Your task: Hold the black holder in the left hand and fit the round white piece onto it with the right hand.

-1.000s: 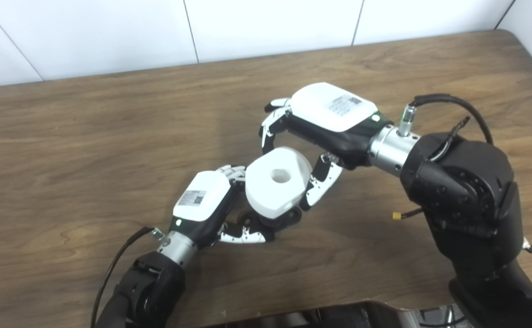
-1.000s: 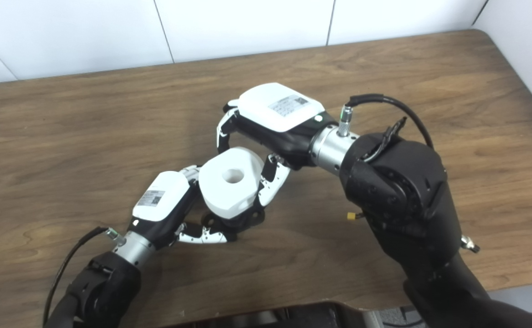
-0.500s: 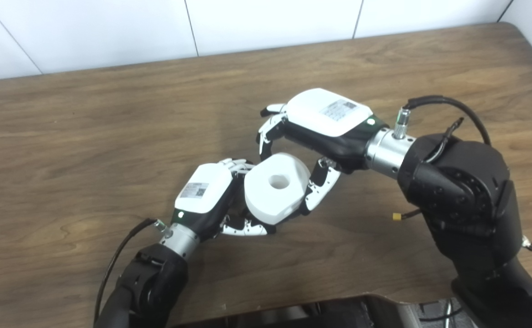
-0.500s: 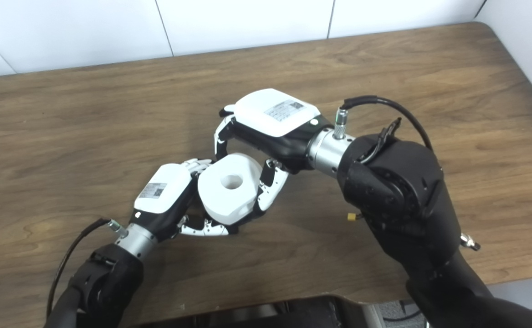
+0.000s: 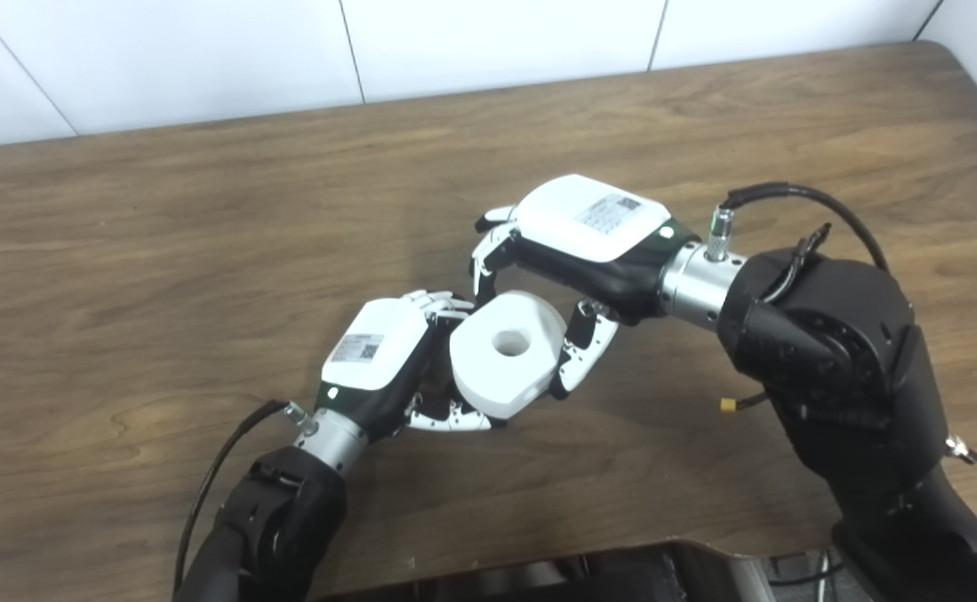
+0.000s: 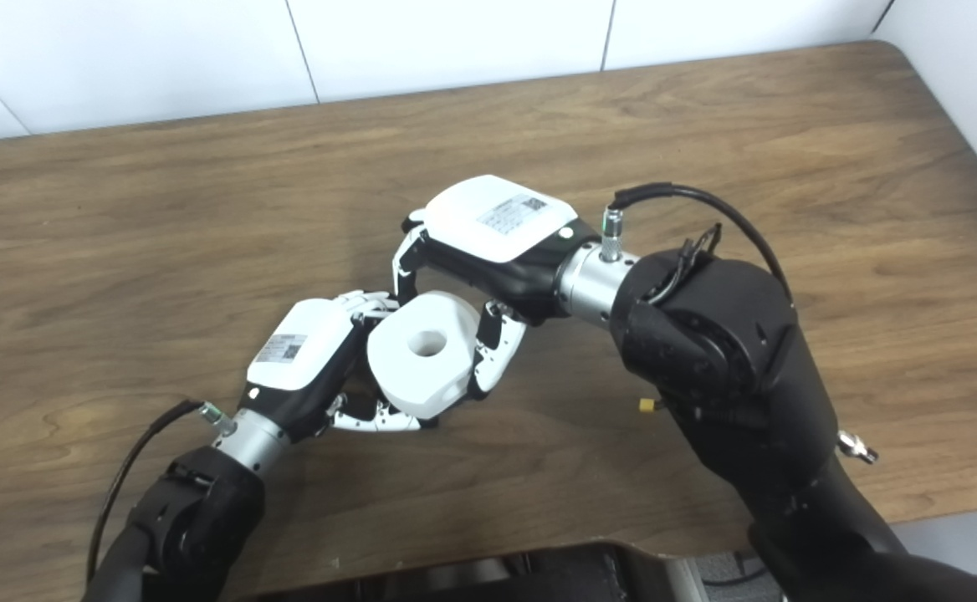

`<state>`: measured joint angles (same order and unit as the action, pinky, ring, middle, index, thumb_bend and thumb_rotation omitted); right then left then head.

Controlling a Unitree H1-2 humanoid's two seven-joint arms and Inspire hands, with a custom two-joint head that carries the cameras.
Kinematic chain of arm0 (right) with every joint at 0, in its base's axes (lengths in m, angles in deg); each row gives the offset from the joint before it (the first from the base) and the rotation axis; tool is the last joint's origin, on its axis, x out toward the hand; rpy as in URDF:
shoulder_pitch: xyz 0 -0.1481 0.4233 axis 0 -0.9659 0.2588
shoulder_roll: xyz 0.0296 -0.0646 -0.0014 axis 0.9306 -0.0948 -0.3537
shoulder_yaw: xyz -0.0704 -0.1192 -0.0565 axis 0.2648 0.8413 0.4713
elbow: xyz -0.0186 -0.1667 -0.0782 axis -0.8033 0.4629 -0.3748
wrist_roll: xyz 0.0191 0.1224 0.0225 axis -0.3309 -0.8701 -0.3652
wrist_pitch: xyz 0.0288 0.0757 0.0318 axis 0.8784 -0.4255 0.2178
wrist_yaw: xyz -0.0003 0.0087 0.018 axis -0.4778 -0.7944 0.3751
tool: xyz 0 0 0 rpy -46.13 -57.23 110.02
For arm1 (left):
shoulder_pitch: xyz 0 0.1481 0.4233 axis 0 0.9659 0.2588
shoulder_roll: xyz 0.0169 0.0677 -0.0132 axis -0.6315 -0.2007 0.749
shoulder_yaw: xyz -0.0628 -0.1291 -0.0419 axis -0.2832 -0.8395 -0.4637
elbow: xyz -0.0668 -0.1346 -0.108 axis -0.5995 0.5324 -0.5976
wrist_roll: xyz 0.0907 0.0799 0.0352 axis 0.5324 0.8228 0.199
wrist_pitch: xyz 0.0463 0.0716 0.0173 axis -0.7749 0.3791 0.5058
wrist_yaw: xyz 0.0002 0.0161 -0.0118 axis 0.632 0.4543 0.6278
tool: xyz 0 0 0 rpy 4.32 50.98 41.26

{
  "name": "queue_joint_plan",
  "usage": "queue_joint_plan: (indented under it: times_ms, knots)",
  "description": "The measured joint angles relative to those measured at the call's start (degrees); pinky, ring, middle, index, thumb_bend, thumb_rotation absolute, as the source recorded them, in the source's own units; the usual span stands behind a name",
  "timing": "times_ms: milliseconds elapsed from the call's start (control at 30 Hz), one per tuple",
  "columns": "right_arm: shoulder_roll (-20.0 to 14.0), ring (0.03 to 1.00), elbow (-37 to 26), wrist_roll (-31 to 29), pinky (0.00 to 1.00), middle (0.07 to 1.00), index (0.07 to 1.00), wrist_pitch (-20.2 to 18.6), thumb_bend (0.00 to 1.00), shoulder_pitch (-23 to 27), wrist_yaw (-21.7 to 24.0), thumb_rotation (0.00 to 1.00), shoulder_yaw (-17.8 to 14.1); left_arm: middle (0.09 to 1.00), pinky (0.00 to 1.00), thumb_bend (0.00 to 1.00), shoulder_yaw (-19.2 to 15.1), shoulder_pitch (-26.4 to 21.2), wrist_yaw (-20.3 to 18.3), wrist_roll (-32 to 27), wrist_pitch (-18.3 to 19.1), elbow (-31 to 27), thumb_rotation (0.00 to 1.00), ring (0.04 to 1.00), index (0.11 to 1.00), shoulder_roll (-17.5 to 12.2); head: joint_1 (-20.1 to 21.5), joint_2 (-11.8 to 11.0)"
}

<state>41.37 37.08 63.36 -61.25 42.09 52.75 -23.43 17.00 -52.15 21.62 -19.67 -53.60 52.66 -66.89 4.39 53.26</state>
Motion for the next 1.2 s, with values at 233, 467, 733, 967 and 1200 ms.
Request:
queue_joint_plan:
  times_ms: [233, 467, 733, 967, 1200]
  knots:
    - [0.4, 0.895, 0.0, 0.3, 0.77, 0.766, 0.483, 0.7, 0.52, -1.4, -0.6, 0.13, 0.0, 0.775, 0.87, 0.52, 0.2, 0.1, -0.2, 0.6, 0.4, -0.3, 0.06, 0.849, 0.487, 0.1, 0.2, 0.0]
    - [1.2, 0.905, 0.0, 1.8, 0.77, 0.772, 0.483, 1.0, 0.52, -1.5, -0.8, 0.13, 0.0, 0.774, 0.86, 0.52, 0.3, 0.1, -0.8, 1.1, 0.9, -0.7, 0.06, 0.847, 0.487, 0.2, 0.0, 0.4]
    - [1.7, 0.905, 0.5, 2.6, 0.78, 0.767, 0.484, 2.5, 0.52, -2.0, -1.2, 0.13, 0.1, 0.777, 0.87, 0.52, 0.4, 0.1, -1.4, 1.7, 1.9, -1.2, 0.06, 0.85, 0.487, 0.6, -0.1, 0.4]
    - [2.3, 0.897, 1.9, 3.5, 0.76, 0.762, 0.484, 4.5, 0.52, -2.6, -2.4, 0.13, 0.1, 0.776, 0.87, 0.52, 0.4, 0.1, -1.5, 1.7, 2.0, -1.3, 0.06, 0.85, 0.487, 0.7, 0.2, 0.5]
    - [2.7, 0.894, 2.8, 3.9, 0.75, 0.759, 0.483, 5.4, 0.52, -2.9, -2.6, 0.13, 0.2, 0.78, 0.88, 0.52, 0.4, 0.1, -1.9, 1.8, 2.2, -1.3, 0.06, 0.856, 0.487, 0.8, 0.1, 0.5]
